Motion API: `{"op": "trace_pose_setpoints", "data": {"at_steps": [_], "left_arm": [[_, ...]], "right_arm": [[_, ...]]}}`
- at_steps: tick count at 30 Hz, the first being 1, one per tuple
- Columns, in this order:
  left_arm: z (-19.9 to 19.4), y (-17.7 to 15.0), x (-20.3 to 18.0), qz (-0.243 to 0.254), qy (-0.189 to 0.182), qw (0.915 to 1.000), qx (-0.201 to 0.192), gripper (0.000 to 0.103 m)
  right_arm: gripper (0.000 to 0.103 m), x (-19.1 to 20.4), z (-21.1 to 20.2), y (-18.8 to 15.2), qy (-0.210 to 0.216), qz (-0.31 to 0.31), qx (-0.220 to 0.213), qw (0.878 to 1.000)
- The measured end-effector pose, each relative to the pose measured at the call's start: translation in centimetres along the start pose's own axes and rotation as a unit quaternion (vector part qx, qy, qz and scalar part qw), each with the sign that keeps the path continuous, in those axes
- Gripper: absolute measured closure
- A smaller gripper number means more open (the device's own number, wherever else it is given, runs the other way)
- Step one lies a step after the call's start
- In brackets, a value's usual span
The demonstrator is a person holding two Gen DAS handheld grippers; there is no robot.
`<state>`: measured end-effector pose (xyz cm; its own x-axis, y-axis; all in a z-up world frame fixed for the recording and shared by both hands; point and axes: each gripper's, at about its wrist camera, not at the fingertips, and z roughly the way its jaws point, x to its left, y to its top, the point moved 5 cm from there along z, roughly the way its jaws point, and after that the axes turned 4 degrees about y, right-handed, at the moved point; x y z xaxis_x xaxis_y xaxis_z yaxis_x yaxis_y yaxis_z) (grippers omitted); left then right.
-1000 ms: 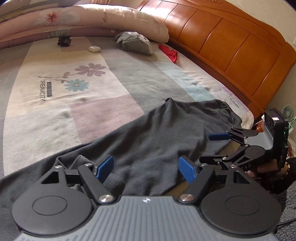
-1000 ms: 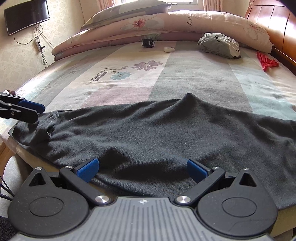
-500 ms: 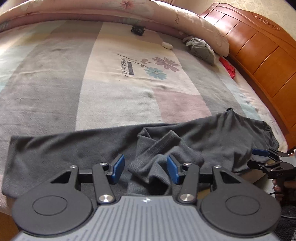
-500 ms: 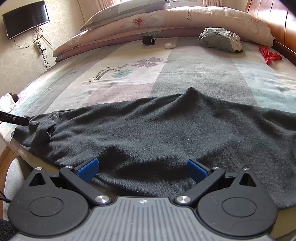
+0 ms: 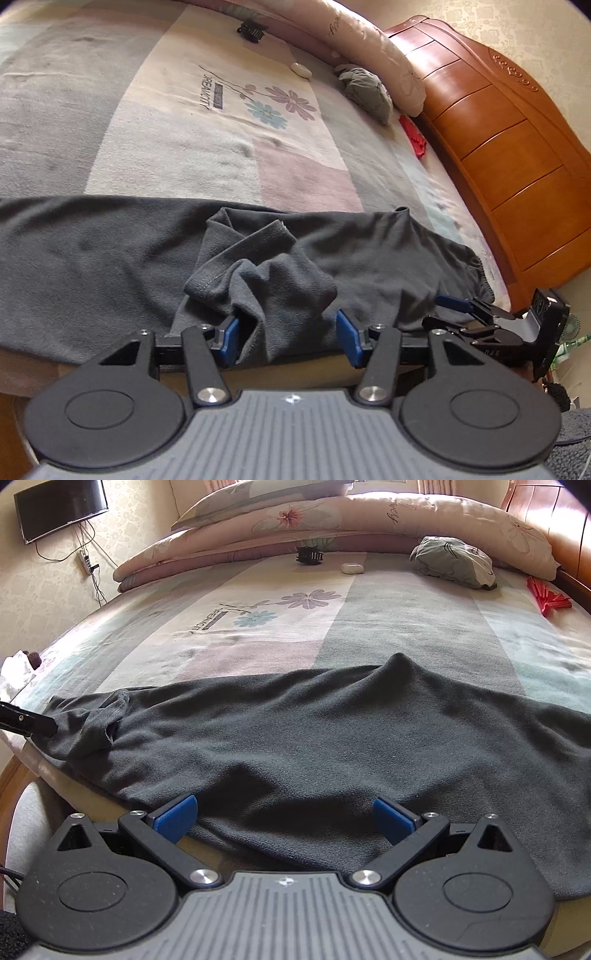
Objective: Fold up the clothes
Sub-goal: 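Grasp the sweatpants fabric edge with the left gripper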
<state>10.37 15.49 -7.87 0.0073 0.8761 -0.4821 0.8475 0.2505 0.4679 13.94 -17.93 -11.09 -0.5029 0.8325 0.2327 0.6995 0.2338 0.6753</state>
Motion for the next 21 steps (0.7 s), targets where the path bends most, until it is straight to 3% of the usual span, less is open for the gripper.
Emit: {"op": "trace_pose_setpoints", "data": {"at_steps": [4,7,10,11,16,21], "left_arm": [[1.8,0.7,1.1,-0.018,0.006,0.9998,-0.01,0.047],[2.3,0.6,1.4,-0.039,-0.021,0.9989,-0.017,0.052],[1.3,0.9,1.1,-0.018,-0.015,0.9984,-0.051,0.092],[0.8,1.0,1.0,-0.01,-0.006,0.9979,-0.064,0.096],[-2.0,1.9,1.1,0.025,0.034,0.9916,-0.122,0.099],[-4.9,2.6,2.6,0.023,0.075,0.9832,-0.165,0.099]], "right_arm": [[0.0,-0.2,-0.4,0.0,-0.011,0.003,-0.002,1.0],[0.0,-0.4,-0.7,0.0,-0.019,0.007,-0.003,1.0],[0.0,-0.5,-0.7,0.0,-0.021,0.01,-0.001,1.0],[0.0,-0.4,-0.6,0.1,-0.02,0.008,0.001,1.0],[0.0,0.6,-0.2,0.3,-0.016,-0.01,0.008,1.0],[0.0,1.3,0.1,0.8,-0.014,-0.024,0.011,1.0]]}}
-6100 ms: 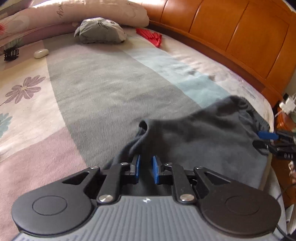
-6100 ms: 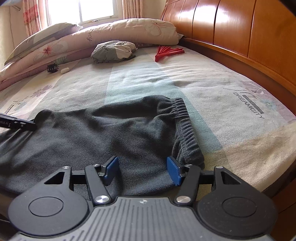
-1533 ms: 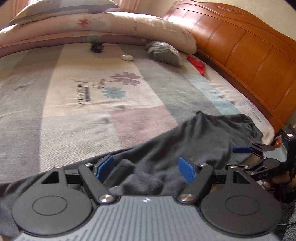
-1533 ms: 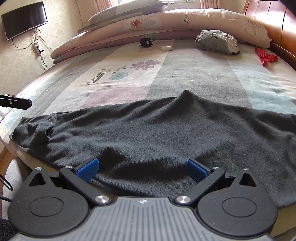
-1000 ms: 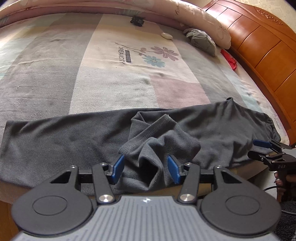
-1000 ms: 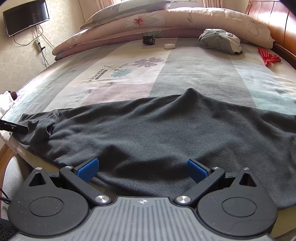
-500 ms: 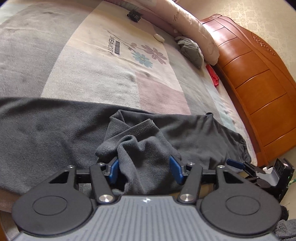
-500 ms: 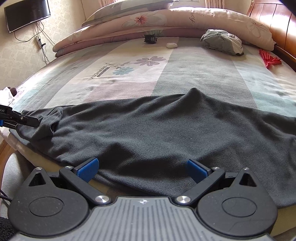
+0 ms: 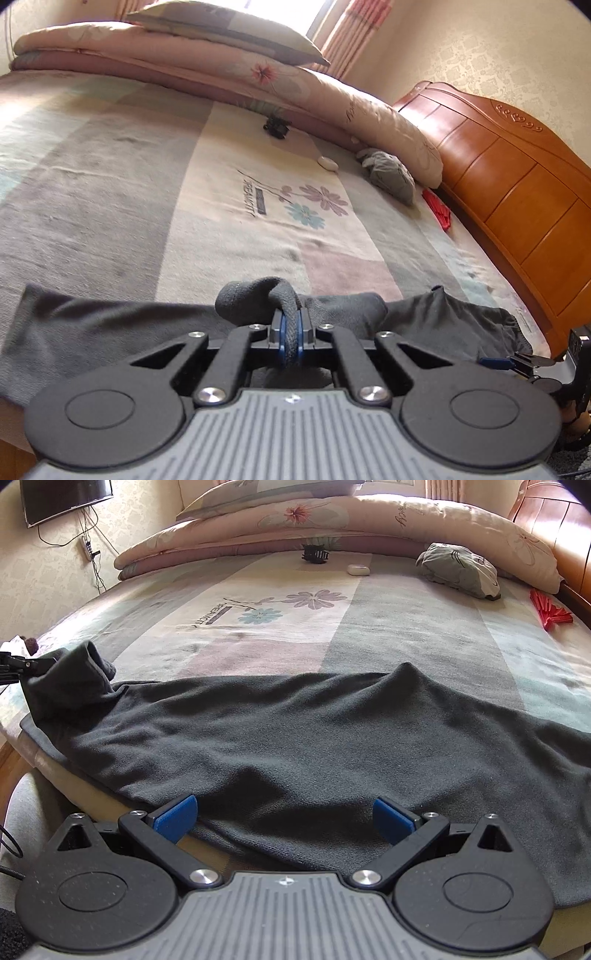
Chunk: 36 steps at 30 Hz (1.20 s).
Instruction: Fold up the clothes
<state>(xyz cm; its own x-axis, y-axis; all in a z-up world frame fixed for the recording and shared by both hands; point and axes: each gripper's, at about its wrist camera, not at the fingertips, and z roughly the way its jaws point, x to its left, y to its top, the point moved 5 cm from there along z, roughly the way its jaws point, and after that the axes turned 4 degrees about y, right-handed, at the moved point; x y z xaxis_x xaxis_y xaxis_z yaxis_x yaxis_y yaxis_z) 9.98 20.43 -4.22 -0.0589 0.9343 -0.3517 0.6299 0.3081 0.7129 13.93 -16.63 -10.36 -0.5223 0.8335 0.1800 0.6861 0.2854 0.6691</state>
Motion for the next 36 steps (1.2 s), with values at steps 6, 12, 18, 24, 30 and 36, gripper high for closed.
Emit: {"op": "trace_pose_setpoints", "data": {"at_steps": [6,12,18,24,30,36], "left_arm": [[-2.2,1.0,3.6,0.017,0.1,0.994,-0.04,0.099],[-3.7,0.3,6.2,-0.001,0.139,0.9886,-0.058,0.099],[-2.9,-2.3,8.1,-0.019,0.145,0.989,-0.023,0.099],[-2.0,-5.0,11.2,-0.09,0.096,0.9913,0.008,0.097],[-1.8,-6.2,14.7,-0.21,0.025,0.9773,-0.016,0.082],[-1.1,-6.3,16.5,-0.273,-0.009,0.9616,-0.023,0.082]], "right_arm": [[0.0,1.0,0.3,0.8,0.003,-0.02,-0.001,1.0],[0.0,1.8,0.7,1.0,0.004,-0.035,0.006,0.999],[0.0,3.0,1.0,1.8,0.008,-0.067,0.015,0.998],[0.0,5.4,1.3,4.5,0.018,-0.126,0.014,0.992],[0.0,9.4,2.8,7.9,0.075,-0.172,0.019,0.982],[0.002,16.1,5.8,12.2,0.203,-0.219,0.032,0.954]]}}
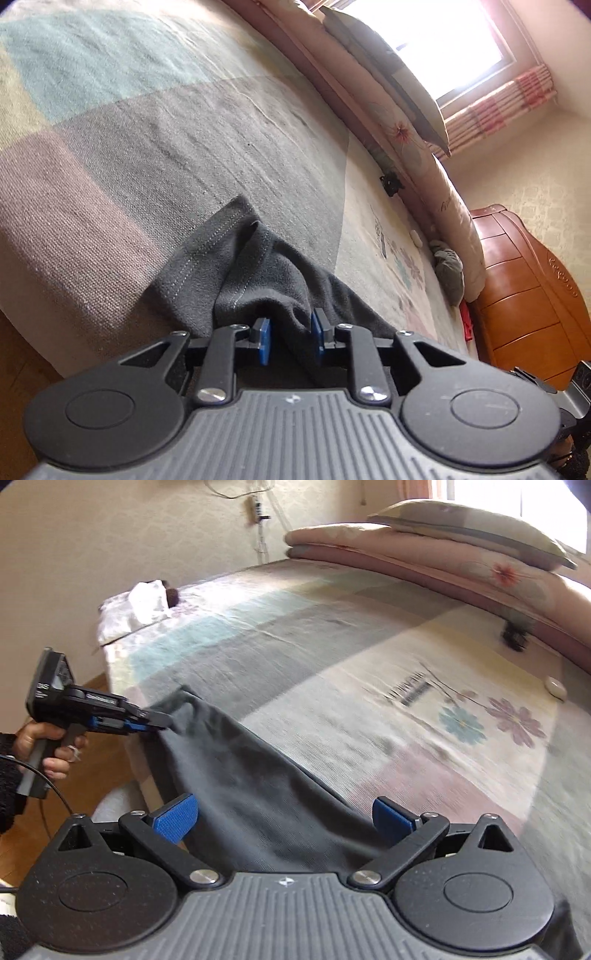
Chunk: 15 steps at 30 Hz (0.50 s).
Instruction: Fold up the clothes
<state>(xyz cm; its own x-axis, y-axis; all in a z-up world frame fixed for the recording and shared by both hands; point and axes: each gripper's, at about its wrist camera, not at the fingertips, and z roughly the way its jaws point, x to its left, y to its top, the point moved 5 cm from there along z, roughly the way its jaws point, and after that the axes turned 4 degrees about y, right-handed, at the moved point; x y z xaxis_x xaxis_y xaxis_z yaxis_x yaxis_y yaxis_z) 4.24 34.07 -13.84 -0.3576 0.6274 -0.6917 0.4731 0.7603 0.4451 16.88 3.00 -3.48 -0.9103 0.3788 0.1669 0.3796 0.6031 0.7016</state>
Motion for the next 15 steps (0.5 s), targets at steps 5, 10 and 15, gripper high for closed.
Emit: {"op": "trace_pose_setpoints", "data": {"at_steps": [5,10,15], "left_arm": [[-0.3,-0.1,0.9,-0.051,-0.017,0.9985,-0.002,0.082],[0.0,-0.6,1.8,-0.101,-0.022,0.9945,-0.018,0.081],[-0.1,-1.0,0.6,-0.057,0.021,0.9976,-0.034,0.095]], "right_arm": [[0.027,2.0,6.1,5.5,0.065,-0.044,0.025,0.997],[0.044,3.5,13.4,8.8,0.111,-0.067,0.058,0.99],[0.053,5.3,18.9,8.5,0.12,-0.107,0.103,0.982]]}}
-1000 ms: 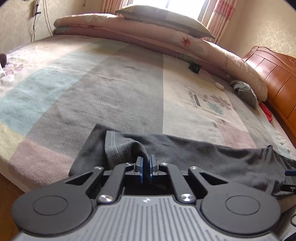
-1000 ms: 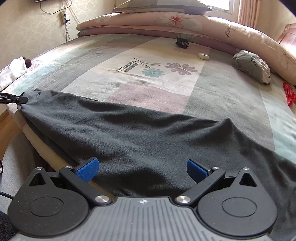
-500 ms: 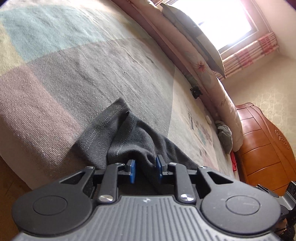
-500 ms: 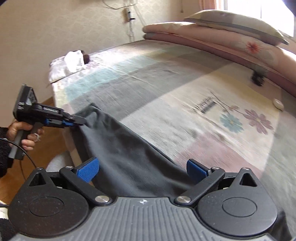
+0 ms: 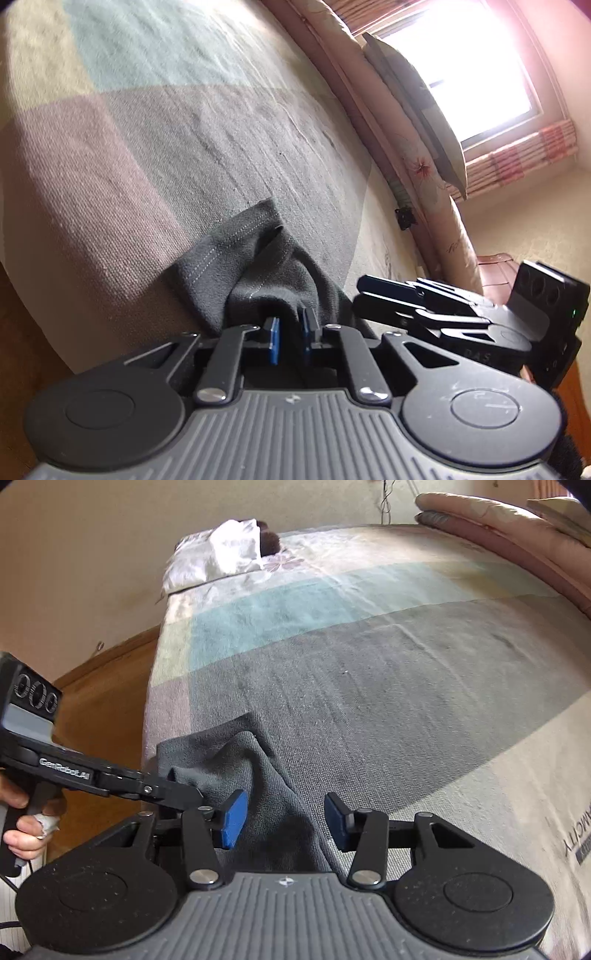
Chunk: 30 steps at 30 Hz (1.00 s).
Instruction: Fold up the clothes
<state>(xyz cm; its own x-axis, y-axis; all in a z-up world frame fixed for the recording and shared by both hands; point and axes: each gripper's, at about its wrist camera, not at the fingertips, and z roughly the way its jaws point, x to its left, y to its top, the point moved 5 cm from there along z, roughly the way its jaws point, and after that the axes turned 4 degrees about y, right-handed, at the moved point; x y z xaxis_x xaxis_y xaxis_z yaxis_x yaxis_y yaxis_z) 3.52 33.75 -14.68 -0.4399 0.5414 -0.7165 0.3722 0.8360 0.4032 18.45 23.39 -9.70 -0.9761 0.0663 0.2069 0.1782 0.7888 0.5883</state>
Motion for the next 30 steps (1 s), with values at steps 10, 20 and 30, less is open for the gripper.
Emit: {"op": "trace_pose_setpoints", "data": {"at_steps": [10,20,30], "left_arm": [[-3.0,1.4,-2.3,0.064,0.016,0.9956,-0.067,0.103],[-3.2,0.8,-1.0,0.033,0.016,0.9993,-0.011,0.101],[1.0,0.2,-0.3,-0.052,-0.014,0.9982,0.024,0.064]], "right_arm": [[0.099,2.0,-0.6,-0.1,-0.045,-0.064,-0.016,0.997],[0.09,1.6,-0.6,0.3,-0.062,-0.062,-0.01,0.996],[0.069,3.6,-2.2,0.5,-0.054,-0.073,-0.038,0.995]]}}
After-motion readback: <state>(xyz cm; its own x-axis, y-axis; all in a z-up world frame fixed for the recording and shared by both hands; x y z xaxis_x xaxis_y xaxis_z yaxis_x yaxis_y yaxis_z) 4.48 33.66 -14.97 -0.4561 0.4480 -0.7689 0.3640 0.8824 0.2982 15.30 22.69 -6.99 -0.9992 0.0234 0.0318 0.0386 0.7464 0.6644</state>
